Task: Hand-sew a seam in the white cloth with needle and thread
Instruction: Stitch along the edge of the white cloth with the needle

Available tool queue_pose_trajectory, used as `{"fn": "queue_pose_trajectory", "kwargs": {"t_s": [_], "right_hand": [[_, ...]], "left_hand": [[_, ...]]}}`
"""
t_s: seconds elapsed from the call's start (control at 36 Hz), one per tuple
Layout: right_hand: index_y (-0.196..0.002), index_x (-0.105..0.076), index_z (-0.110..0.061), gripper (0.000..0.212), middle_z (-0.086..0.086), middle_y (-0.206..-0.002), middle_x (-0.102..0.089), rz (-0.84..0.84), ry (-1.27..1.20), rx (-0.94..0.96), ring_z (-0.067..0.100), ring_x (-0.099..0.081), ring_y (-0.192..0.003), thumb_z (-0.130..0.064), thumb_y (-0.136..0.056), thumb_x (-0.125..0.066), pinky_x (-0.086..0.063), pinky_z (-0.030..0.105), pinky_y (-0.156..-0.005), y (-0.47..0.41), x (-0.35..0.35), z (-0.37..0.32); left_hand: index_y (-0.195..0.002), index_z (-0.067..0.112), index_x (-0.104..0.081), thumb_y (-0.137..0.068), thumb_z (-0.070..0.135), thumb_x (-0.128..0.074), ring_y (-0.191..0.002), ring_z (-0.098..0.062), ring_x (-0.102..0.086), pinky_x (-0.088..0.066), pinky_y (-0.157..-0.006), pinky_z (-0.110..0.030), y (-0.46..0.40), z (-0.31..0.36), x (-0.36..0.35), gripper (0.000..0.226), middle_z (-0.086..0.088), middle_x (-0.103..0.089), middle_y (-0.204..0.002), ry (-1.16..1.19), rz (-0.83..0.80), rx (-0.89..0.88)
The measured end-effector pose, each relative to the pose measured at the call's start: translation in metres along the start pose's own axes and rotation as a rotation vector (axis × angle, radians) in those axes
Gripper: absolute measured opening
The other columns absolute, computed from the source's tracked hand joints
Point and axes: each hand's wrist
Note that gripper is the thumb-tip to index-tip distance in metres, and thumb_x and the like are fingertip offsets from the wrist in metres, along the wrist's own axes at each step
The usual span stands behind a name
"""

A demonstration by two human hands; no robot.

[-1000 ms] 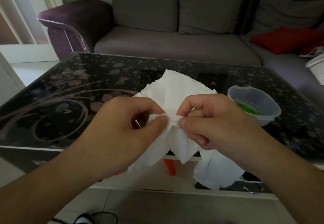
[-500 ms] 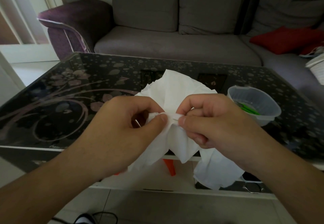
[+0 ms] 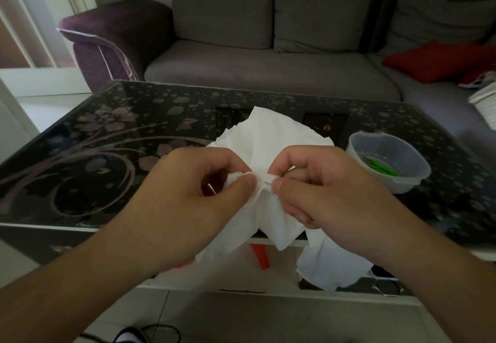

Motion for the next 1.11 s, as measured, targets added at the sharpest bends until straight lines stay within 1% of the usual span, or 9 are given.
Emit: {"fn": "queue_pose_trajectory", "kwargs": {"t_s": [0.22,0.31,0.36,0.44,0.58,0.78,0.83,0.94,1.11], "right_hand": [[-0.086,-0.067,-0.026,0.018,0.01,-0.058,-0.059,0.028,0.084,0.042,0.012,-0.048,-0.051,-0.022,-0.101,-0.057,-0.049,0.021,-0.054,0.0,-0.002,0.003],[-0.087,-0.067,-0.026,0.018,0.008,-0.056,-0.058,0.05,0.105,0.045,0.011,-0.048,-0.052,-0.023,-0.101,-0.057,-0.048,0.026,-0.054,-0.001,-0.003,0.004],[-0.087,-0.066,-0.027,0.018,0.002,-0.053,-0.058,0.065,0.122,0.049,0.005,-0.05,-0.051,-0.024,-0.101,-0.057,-0.047,0.021,-0.055,0.0,-0.004,0.005],[-0.087,-0.065,-0.028,0.018,-0.002,-0.052,-0.059,0.084,0.148,0.059,0.004,-0.053,-0.051,-0.024,-0.102,-0.057,-0.047,0.016,-0.054,0.001,-0.006,0.005],[-0.084,-0.064,-0.027,0.019,-0.005,-0.048,-0.056,0.112,0.143,0.078,0.005,-0.052,-0.046,-0.023,-0.102,-0.058,-0.042,0.01,-0.05,0.001,-0.008,0.006],[-0.086,-0.063,-0.03,0.017,-0.001,-0.055,-0.063,0.121,0.172,0.093,0.008,-0.059,-0.054,-0.029,-0.102,-0.058,-0.047,0.01,-0.055,0.001,-0.011,0.008],[-0.089,-0.063,-0.032,0.014,-0.001,-0.057,-0.065,0.11,0.169,0.084,0.012,-0.062,-0.058,-0.031,-0.102,-0.057,-0.049,0.013,-0.054,0.0,-0.01,0.007],[-0.097,-0.068,-0.035,0.013,0.002,-0.058,-0.065,0.076,0.131,0.059,0.02,-0.063,-0.06,-0.033,-0.102,-0.056,-0.054,0.032,-0.056,0.0,-0.009,0.004],[-0.093,-0.069,-0.033,0.014,0.005,-0.059,-0.065,0.077,0.11,0.074,0.025,-0.062,-0.063,-0.032,-0.101,-0.058,-0.053,0.034,-0.055,0.002,-0.008,0.003]], "left_hand": [[-0.09,0.036,-0.075,-0.087,0.048,-0.058,-0.082,-0.007,-0.07,-0.059,-0.073,-0.029,0.0,0.0,0.0,0.021,0.019,-0.072,-0.083,-0.006,0.007,-0.013],[-0.09,0.038,-0.075,-0.087,0.049,-0.057,-0.085,-0.004,-0.069,-0.059,-0.074,-0.027,0.001,0.0,0.0,0.021,0.021,-0.072,-0.085,-0.039,0.012,-0.024],[-0.089,0.039,-0.073,-0.087,0.051,-0.057,-0.086,-0.002,-0.068,-0.056,-0.073,-0.021,0.002,0.0,0.0,0.02,0.024,-0.071,-0.085,-0.062,0.01,-0.027],[-0.089,0.042,-0.072,-0.087,0.052,-0.056,-0.088,0.002,-0.067,-0.05,-0.069,-0.012,0.002,-0.001,-0.001,0.019,0.029,-0.069,-0.087,-0.114,0.011,-0.04],[-0.092,0.043,-0.071,-0.089,0.054,-0.055,-0.09,0.001,-0.067,-0.055,-0.07,-0.016,0.001,-0.004,-0.003,0.019,0.03,-0.068,-0.091,-0.141,0.01,-0.069],[-0.092,0.041,-0.074,-0.091,0.048,-0.058,-0.087,-0.001,-0.067,-0.054,-0.07,-0.016,0.001,-0.005,-0.002,0.017,0.028,-0.069,-0.087,-0.144,0.014,-0.086],[-0.092,0.041,-0.073,-0.09,0.05,-0.057,-0.088,-0.001,-0.067,-0.056,-0.072,-0.019,0.001,-0.005,-0.002,0.019,0.027,-0.069,-0.088,-0.135,0.014,-0.08],[-0.093,0.039,-0.074,-0.086,0.058,-0.052,-0.085,-0.001,-0.069,-0.058,-0.07,-0.02,0.001,-0.003,0.001,0.029,0.025,-0.07,-0.085,-0.094,0.023,-0.082],[-0.094,0.042,-0.073,-0.089,0.054,-0.055,-0.09,0.001,-0.068,-0.06,-0.072,-0.02,0.001,-0.003,0.0,0.022,0.027,-0.07,-0.091,-0.128,-0.001,-0.079]]}}
Point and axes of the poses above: each hand's wrist, its own y-axis away from the middle knuckle, its own x-axis out of the back of the hand, z = x × y
